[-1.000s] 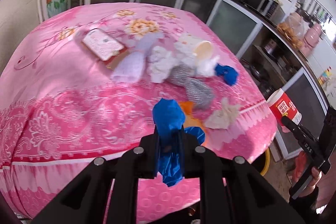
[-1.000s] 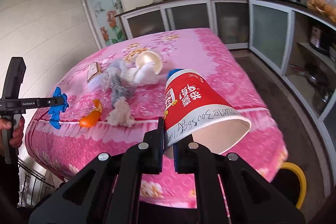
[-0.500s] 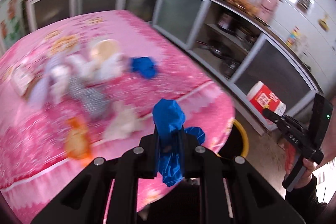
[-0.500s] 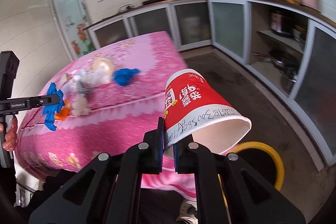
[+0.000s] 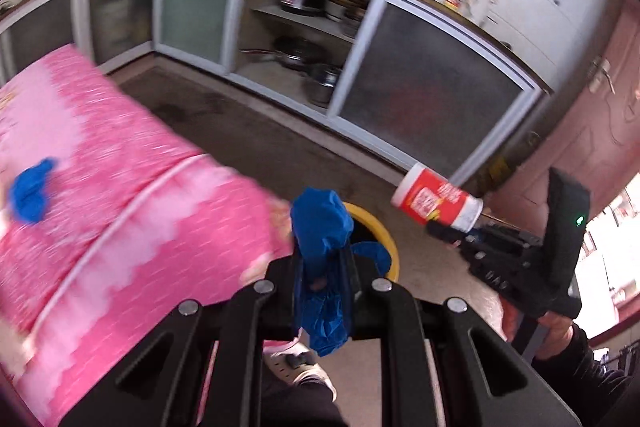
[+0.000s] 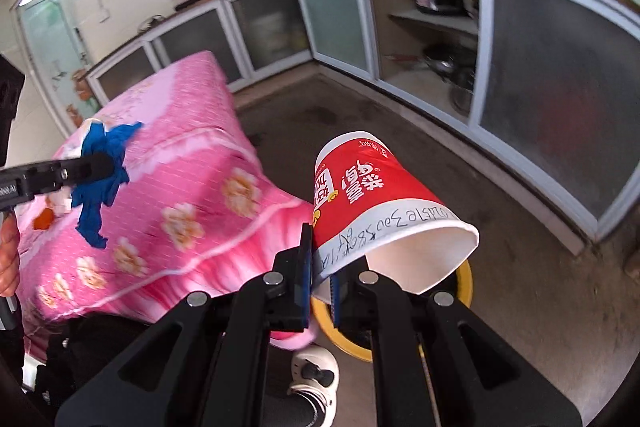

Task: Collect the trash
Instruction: 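Carry the blue glove and red paper cup with both tools over the bin, then open both tools to drop the glove and cup into the bin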

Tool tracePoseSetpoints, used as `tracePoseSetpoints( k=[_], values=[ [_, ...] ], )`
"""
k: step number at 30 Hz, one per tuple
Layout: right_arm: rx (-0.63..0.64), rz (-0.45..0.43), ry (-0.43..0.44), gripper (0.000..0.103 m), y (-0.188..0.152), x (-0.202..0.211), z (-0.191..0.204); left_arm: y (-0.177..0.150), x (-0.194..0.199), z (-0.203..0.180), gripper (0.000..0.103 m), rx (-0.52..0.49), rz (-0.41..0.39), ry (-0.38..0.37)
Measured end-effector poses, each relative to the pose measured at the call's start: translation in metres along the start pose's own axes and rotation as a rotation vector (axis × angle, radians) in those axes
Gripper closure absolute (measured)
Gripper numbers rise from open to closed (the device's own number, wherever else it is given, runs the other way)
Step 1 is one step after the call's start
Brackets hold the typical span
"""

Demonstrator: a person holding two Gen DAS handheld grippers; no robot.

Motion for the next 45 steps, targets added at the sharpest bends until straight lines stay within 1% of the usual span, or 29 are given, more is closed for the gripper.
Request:
tracePoseSetpoints(
  k=[3, 6, 10, 14, 17, 22, 23, 24, 25, 26, 27, 28, 29, 30, 31, 34, 36, 38, 41, 45],
  values=[
    [-0.027, 0.020, -0.019, 0.096, -0.012, -0.009, -0.019, 0.002, -0.027, -0.013, 0.089, -0.021, 0.017, -0.018],
    [-0.059, 0.047, -0.029, 0.096, -0.027, -0.022, -0.037, 0.000, -0.062, -0.032, 0.089, -0.040, 0.053, -0.039],
    [-0.096, 0.087, -0.030, 0.096, -0.043, -0.042, -0.053, -0.005, -0.103, -0.046, 0.089, -0.063, 0.093, -0.043],
    [-0.127, 0.129, -0.034, 0.096, -0.058, -0.058, -0.067, -0.013, -0.143, -0.050, 0.089, -0.092, 0.133, -0.018],
    [-0.150, 0.168, -0.037, 0.096, -0.070, -0.069, -0.075, -0.018, -0.165, -0.049, 0.089, -0.092, 0.166, 0.003],
    [-0.171, 0.213, -0.046, 0.096, -0.082, -0.087, -0.086, -0.022, -0.189, -0.043, 0.088, -0.089, 0.193, 0.017],
    [-0.170, 0.218, -0.048, 0.096, -0.083, -0.088, -0.087, -0.023, -0.191, -0.043, 0.087, -0.092, 0.197, 0.020],
    [-0.167, 0.229, -0.054, 0.095, -0.086, -0.089, -0.088, -0.024, -0.192, -0.041, 0.084, -0.091, 0.199, 0.022],
    [-0.163, 0.243, -0.063, 0.095, -0.088, -0.091, -0.090, -0.024, -0.194, -0.040, 0.073, -0.087, 0.201, 0.025],
    [-0.159, 0.256, -0.063, 0.095, -0.088, -0.093, -0.091, -0.025, -0.192, -0.040, 0.065, -0.082, 0.198, 0.031],
    [-0.150, 0.269, -0.075, 0.094, -0.090, -0.094, -0.092, -0.023, -0.191, -0.039, 0.046, -0.077, 0.188, 0.038],
    [-0.131, 0.279, -0.091, 0.089, -0.092, -0.095, -0.094, -0.020, -0.189, -0.038, 0.027, -0.074, 0.163, 0.045],
    [-0.128, 0.284, -0.093, 0.082, -0.093, -0.095, -0.096, -0.018, -0.187, -0.038, 0.021, -0.072, 0.142, 0.054],
    [-0.130, 0.283, -0.097, 0.056, -0.093, -0.095, -0.097, -0.014, -0.184, -0.039, 0.020, -0.072, 0.121, 0.051],
    [-0.143, 0.267, -0.105, 0.039, -0.093, -0.094, -0.101, -0.013, -0.182, -0.039, 0.019, -0.073, 0.116, 0.046],
    [-0.158, 0.270, -0.120, 0.041, -0.095, -0.088, -0.107, -0.008, -0.175, -0.037, 0.016, -0.075, 0.105, 0.059],
    [-0.166, 0.249, -0.134, 0.041, -0.093, -0.080, -0.111, -0.004, -0.167, -0.036, 0.016, -0.051, 0.089, 0.055],
    [-0.169, 0.210, -0.151, 0.041, -0.087, -0.063, -0.113, 0.003, -0.150, -0.034, 0.015, -0.017, 0.055, 0.044],
    [-0.142, 0.131, -0.196, 0.041, -0.073, -0.035, -0.116, 0.018, -0.113, -0.030, 0.014, 0.005, -0.019, 0.045],
    [-0.103, 0.029, -0.209, 0.040, -0.047, 0.005, -0.104, 0.032, -0.047, -0.016, 0.008, 0.017, -0.125, 0.059]
  ],
)
Point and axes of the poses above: each gripper's, at about its wrist camera, not at the fingertips, and x roughly against the way its jaws point, z to its left, y to its top, the point moved 8 cm from there along -x, roughly the way its jaws point, and after that the axes turned 11 degrees about -z, right-handed, at the moved point
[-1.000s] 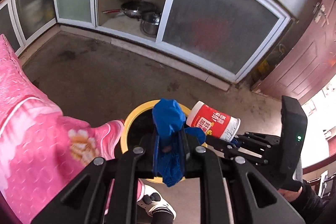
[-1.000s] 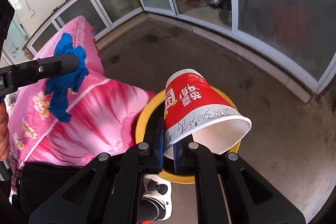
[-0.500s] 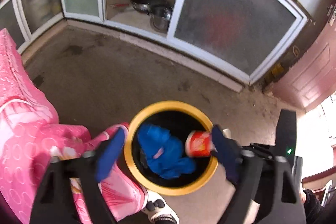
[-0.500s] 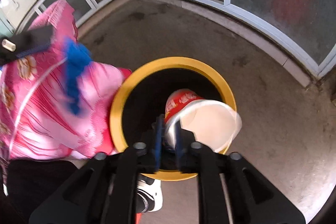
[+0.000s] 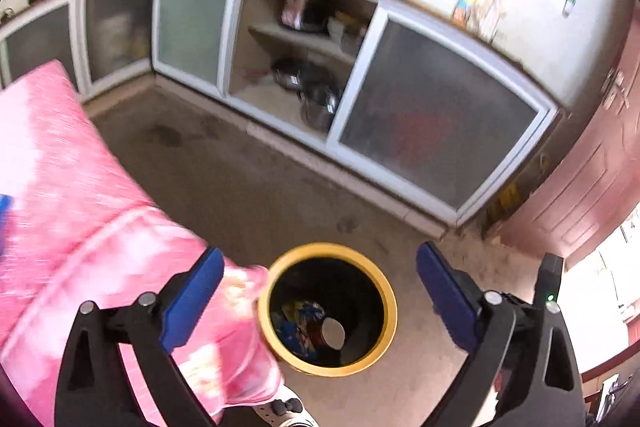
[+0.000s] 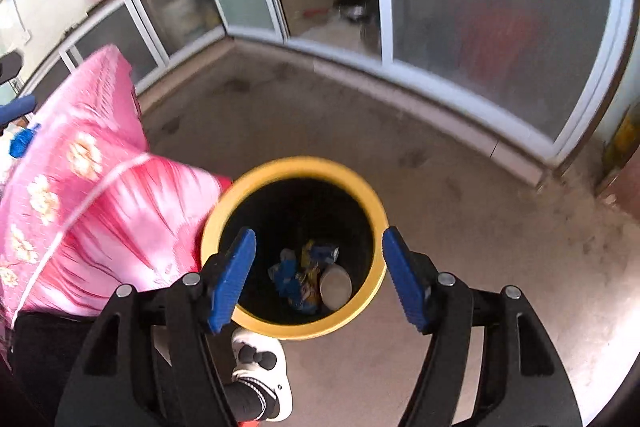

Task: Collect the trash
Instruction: 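Open both tools to drop the glove and cup into the bin, then grasp the red card box with the left tool while the right tool grasps the blue glove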

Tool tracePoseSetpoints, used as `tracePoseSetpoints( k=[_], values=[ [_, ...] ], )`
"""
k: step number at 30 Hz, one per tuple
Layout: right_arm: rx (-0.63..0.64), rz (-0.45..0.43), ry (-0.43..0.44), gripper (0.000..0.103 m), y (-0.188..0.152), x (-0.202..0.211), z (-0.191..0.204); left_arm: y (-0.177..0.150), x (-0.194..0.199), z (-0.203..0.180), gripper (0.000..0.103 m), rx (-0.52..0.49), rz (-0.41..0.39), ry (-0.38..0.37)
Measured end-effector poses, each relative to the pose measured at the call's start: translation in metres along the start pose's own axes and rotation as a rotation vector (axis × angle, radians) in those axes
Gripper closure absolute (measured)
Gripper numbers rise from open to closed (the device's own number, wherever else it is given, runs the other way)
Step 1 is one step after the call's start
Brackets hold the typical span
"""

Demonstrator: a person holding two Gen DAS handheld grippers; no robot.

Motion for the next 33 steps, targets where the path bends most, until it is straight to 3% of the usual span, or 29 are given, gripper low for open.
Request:
tracePoseSetpoints(
  k=[3, 6, 12, 19, 22, 25, 33],
  values=[
    [0.026, -0.053, 0.042, 0.039, 0.018, 0.020, 0.020, 0.009, 0.050, 0.023, 0.008, 0.008, -0.054, 0.034],
    [0.083, -0.105, 0.159, 0.034, 0.038, 0.036, 0.073, 0.010, 0.103, 0.058, 0.008, 0.024, -0.102, 0.100],
    [0.229, -0.167, 0.369, 0.033, 0.067, 0.040, 0.201, -0.006, 0.206, 0.142, 0.008, 0.029, -0.165, 0.332],
    [0.378, -0.158, 0.564, 0.033, 0.076, 0.021, 0.355, -0.029, 0.312, 0.269, 0.008, 0.133, -0.232, 0.628],
    [0.421, -0.128, 0.600, 0.033, 0.075, 0.007, 0.401, -0.039, 0.337, 0.321, 0.008, 0.149, -0.219, 0.749],
    [0.467, -0.102, 0.603, 0.033, 0.071, -0.007, 0.437, -0.050, 0.354, 0.362, 0.008, 0.170, -0.205, 0.819],
    [0.523, -0.060, 0.602, 0.033, 0.069, -0.032, 0.484, -0.066, 0.358, 0.438, 0.008, 0.293, -0.172, 0.843]
  ],
)
Point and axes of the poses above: each gripper's, at about its wrist camera, not at the fingertips, and x roughly against the way its jaws point, z to its left, y to its top, the point moved 8 cm from there along -x, roughly the way its jaws point, and after that the axes turned 11 degrees about -z, right-handed, at the moved point
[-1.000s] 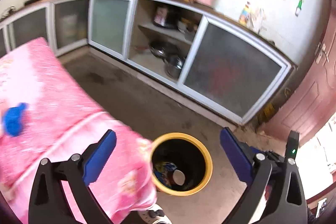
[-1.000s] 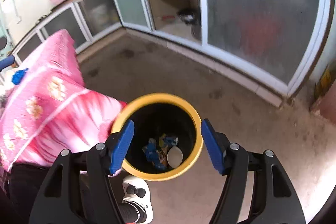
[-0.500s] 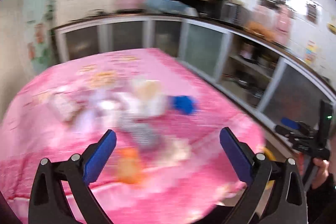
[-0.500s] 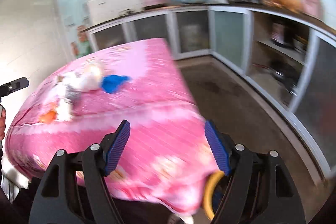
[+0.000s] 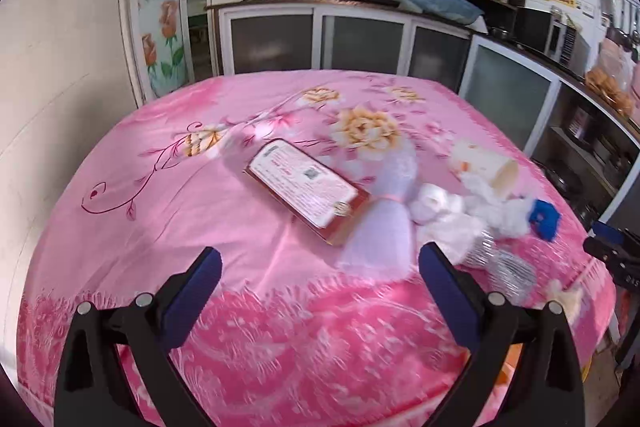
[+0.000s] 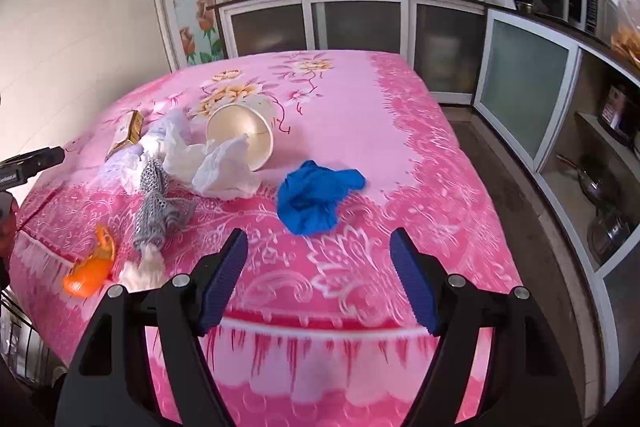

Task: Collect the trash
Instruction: 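Grasp the red card box with the left tool while the right tool grasps the blue glove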

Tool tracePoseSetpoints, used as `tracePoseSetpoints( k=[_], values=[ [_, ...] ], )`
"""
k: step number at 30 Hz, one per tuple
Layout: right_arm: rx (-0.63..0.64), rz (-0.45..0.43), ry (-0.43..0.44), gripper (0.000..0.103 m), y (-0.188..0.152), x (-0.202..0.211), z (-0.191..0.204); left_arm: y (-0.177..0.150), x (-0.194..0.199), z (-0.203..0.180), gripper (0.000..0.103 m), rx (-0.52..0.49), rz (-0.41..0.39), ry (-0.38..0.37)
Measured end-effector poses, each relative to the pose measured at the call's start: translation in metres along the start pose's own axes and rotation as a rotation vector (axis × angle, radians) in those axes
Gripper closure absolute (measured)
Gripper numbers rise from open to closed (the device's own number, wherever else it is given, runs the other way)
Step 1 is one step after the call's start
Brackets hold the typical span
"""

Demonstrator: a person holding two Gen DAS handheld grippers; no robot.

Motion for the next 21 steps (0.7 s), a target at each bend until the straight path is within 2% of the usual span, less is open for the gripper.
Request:
tracePoseSetpoints(
  k=[6, 9, 13, 21],
  values=[
    [0.011, 0.031, -0.005, 0.033, 0.007, -0.025, 0.002, 0.014, -0.037, 0.009, 0.008, 0.047, 0.054, -0.005],
    [0.005, 0.038, 0.001, 0.032, 0.008, -0.032, 0.002, 0.018, -0.059, 0.006, 0.008, 0.062, 0.138, -0.027],
    [0.011, 0.049, 0.013, 0.030, 0.010, -0.043, 0.007, 0.022, -0.078, 0.005, 0.008, 0.051, 0.198, 0.002],
    [0.031, 0.072, 0.003, 0.030, 0.011, -0.067, 0.005, 0.023, -0.114, 0.009, 0.008, 0.099, 0.290, 0.067]
  ],
)
Point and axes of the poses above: each gripper's, at about its wrist camera, not at the fingertips, and x roughly against the way its jaws point, z to its left, y to its top, the point moved 8 cm from there along -x, roughly the way its jaws point, and after that the axes turned 11 degrees about -z, right-handed, at the moved point
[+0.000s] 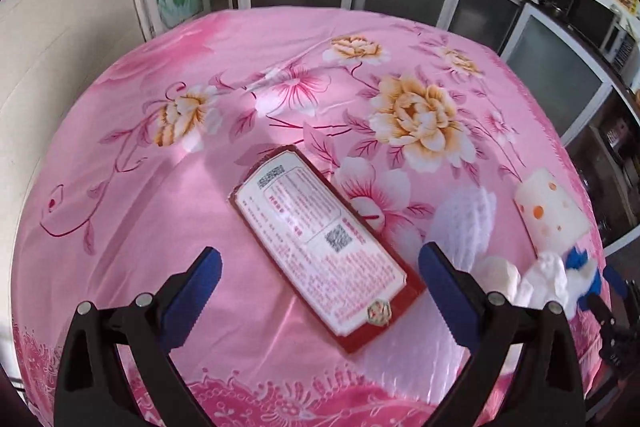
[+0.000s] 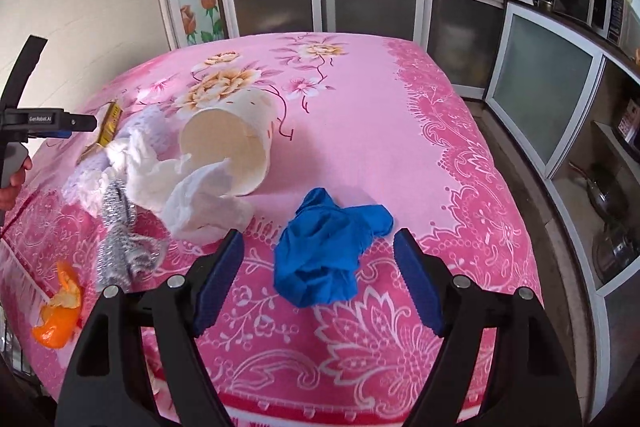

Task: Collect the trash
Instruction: 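Grasp the red card box with the left tool while the right tool grasps the blue glove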

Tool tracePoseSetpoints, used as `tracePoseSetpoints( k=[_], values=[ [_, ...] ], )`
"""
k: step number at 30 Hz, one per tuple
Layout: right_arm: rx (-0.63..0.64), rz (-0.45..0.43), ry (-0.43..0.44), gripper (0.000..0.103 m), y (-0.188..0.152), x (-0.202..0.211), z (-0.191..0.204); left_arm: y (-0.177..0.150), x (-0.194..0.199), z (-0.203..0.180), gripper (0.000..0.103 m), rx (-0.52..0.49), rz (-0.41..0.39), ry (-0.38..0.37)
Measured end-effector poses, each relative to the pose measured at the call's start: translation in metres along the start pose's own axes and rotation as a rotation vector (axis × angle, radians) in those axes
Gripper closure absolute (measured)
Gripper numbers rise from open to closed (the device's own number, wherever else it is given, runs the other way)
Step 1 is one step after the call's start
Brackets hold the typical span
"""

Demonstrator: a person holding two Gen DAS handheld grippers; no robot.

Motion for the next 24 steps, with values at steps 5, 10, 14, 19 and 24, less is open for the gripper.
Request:
tracePoseSetpoints(
  k=[5, 10, 14, 19, 24],
  values=[
    [-0.015, 0.038, -0.008, 0.030, -0.005, -0.019, -0.009, -0.002, -0.027, -0.004, 0.008, -0.006, 0.062, 0.042],
    [-0.013, 0.090, 0.016, 0.042, -0.012, -0.031, -0.006, -0.006, -0.042, -0.006, 0.008, -0.018, 0.087, 0.053],
    [-0.003, 0.102, -0.004, 0.075, -0.011, -0.034, -0.008, -0.007, -0.047, -0.002, 0.035, 0.030, 0.098, 0.039],
    [-0.004, 0.067, 0.015, 0.090, -0.007, -0.027, -0.004, -0.004, -0.037, 0.008, 0.052, 0.111, 0.086, 0.002],
    [-0.020, 0.010, 0.009, 0.090, 0.005, -0.009, -0.005, 0.003, -0.013, 0.015, 0.059, 0.119, 0.048, -0.023]
  ],
)
Point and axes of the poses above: each gripper's, at about its wrist camera, not at the fingertips, and x roughly against the way its jaws point, z to its left, y to its top, the point moved 8 cm from there along -x, roughly the way its jaws point, and after that the axes turned 11 degrees about -z, right-handed, at the moved point
